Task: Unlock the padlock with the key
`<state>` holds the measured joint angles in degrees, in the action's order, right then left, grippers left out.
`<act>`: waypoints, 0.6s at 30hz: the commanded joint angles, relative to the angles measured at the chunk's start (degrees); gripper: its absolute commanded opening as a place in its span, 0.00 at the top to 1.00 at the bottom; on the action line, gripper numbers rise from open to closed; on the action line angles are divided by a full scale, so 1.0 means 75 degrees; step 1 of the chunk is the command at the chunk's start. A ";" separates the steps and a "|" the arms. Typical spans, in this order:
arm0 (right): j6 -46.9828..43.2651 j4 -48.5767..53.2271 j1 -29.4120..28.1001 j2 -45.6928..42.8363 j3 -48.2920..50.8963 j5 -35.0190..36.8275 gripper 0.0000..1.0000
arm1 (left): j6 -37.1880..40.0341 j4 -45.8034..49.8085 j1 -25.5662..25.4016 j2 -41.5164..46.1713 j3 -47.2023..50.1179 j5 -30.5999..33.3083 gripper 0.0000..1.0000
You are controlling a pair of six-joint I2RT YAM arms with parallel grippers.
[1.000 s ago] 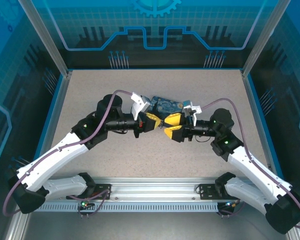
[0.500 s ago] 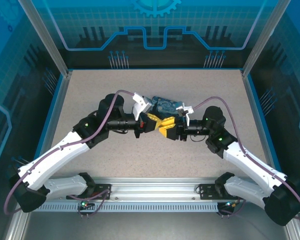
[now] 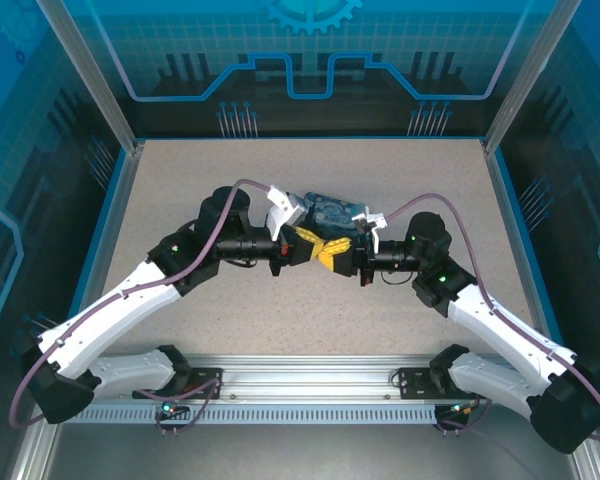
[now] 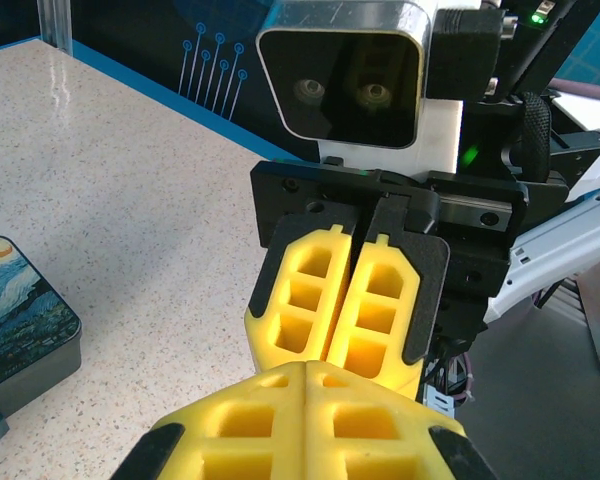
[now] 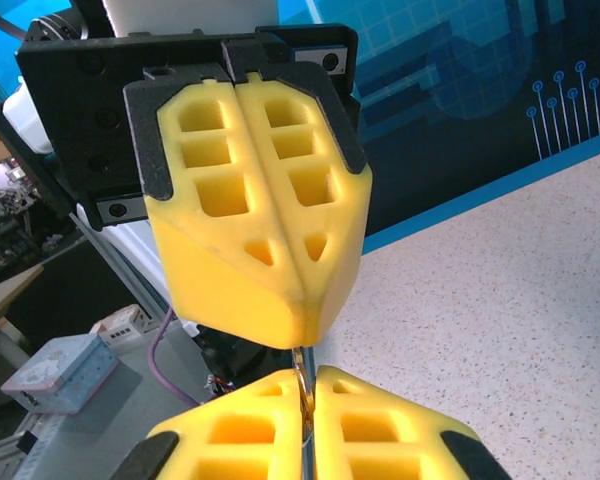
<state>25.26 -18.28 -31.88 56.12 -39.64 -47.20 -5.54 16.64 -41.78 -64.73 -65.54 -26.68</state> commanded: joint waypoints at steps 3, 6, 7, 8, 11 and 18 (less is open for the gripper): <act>-0.0111 0.0095 -0.0079 -0.0237 -0.0142 -0.0116 0.92 | 0.0206 0.0054 0.0140 -0.0010 -0.0308 -0.0058 1.00; -0.0124 0.0094 -0.0085 -0.0261 -0.0155 -0.0139 0.99 | 0.0206 0.0066 0.0144 -0.0014 -0.0308 -0.0081 1.00; -0.0118 0.0082 -0.0084 -0.0264 -0.0159 -0.0131 1.00 | 0.0200 0.0066 0.0142 -0.0009 -0.0308 -0.0086 1.00; -0.0128 0.0103 -0.0085 -0.0275 -0.0164 -0.0123 1.00 | 0.0214 0.0060 0.0140 -0.0009 -0.0300 -0.0085 1.00; -0.0172 0.0176 -0.0085 -0.0321 -0.0158 -0.0023 1.00 | 0.0221 0.0065 0.0155 -0.0015 -0.0296 -0.0057 1.00; -0.0526 0.1190 -0.0065 -0.0439 -0.0164 0.0509 1.00 | -0.0113 -0.0180 0.0444 0.0159 -0.0218 0.0007 0.56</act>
<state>23.55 -14.02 -31.90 53.95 -39.66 -45.19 -5.89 16.64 -39.90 -64.77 -65.87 -27.18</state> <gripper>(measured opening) 0.048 0.399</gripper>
